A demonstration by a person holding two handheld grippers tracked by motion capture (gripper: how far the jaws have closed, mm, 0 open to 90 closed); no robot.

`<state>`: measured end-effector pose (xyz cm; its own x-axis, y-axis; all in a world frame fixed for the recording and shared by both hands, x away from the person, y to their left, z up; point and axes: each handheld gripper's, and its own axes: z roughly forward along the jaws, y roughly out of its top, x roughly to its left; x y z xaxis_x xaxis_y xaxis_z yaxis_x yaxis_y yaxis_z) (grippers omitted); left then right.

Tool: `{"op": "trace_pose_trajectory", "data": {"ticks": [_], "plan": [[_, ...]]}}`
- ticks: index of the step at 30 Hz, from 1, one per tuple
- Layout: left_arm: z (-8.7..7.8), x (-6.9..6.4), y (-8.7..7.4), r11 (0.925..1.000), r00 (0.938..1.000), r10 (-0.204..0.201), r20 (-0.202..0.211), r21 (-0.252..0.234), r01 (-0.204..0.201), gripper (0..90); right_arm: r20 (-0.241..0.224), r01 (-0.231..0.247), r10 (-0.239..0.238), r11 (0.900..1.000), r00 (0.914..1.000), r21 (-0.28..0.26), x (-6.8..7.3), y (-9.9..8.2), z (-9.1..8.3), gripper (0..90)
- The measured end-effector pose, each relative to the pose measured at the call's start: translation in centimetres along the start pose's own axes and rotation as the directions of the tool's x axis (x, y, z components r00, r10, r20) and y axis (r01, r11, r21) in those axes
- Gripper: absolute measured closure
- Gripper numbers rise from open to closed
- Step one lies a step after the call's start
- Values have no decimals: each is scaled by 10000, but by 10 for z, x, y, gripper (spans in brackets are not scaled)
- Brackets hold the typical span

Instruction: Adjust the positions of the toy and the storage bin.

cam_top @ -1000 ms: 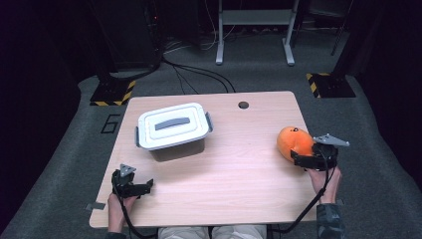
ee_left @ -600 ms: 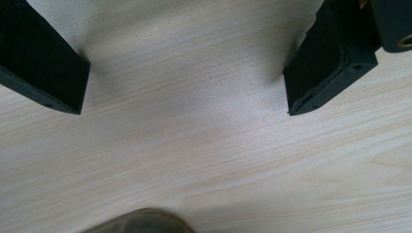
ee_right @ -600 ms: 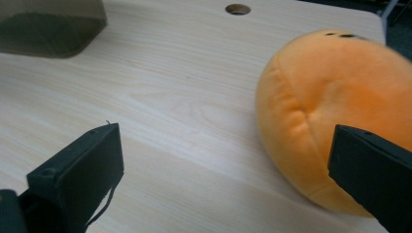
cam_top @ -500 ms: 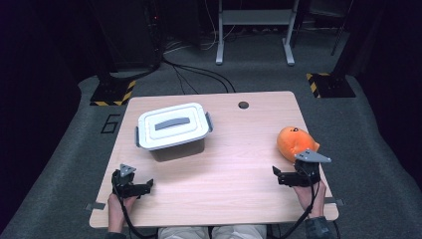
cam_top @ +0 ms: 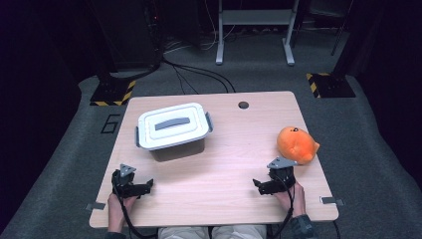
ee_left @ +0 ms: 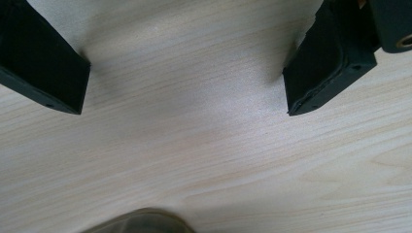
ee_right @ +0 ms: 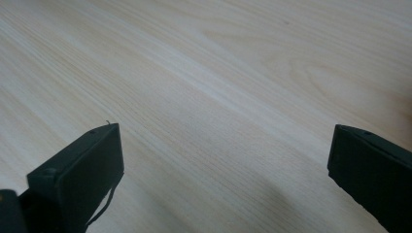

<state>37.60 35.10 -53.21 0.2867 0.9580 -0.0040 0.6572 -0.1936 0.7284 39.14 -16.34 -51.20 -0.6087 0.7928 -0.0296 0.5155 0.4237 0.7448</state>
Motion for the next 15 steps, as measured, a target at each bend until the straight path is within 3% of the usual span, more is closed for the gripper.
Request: {"op": "trace_pose_trajectory", "data": {"ticks": [7,15], "plan": [[0,0,0,10000,10000,5,-15,3,-5,25,-75,460,-457,9981,9989,417,-2,-6,15,0],[0,-2,0,9998,9998,-175,-131,28,175,20,-233,362,-353,9987,9991,359,-4,-7,17,3]]}}
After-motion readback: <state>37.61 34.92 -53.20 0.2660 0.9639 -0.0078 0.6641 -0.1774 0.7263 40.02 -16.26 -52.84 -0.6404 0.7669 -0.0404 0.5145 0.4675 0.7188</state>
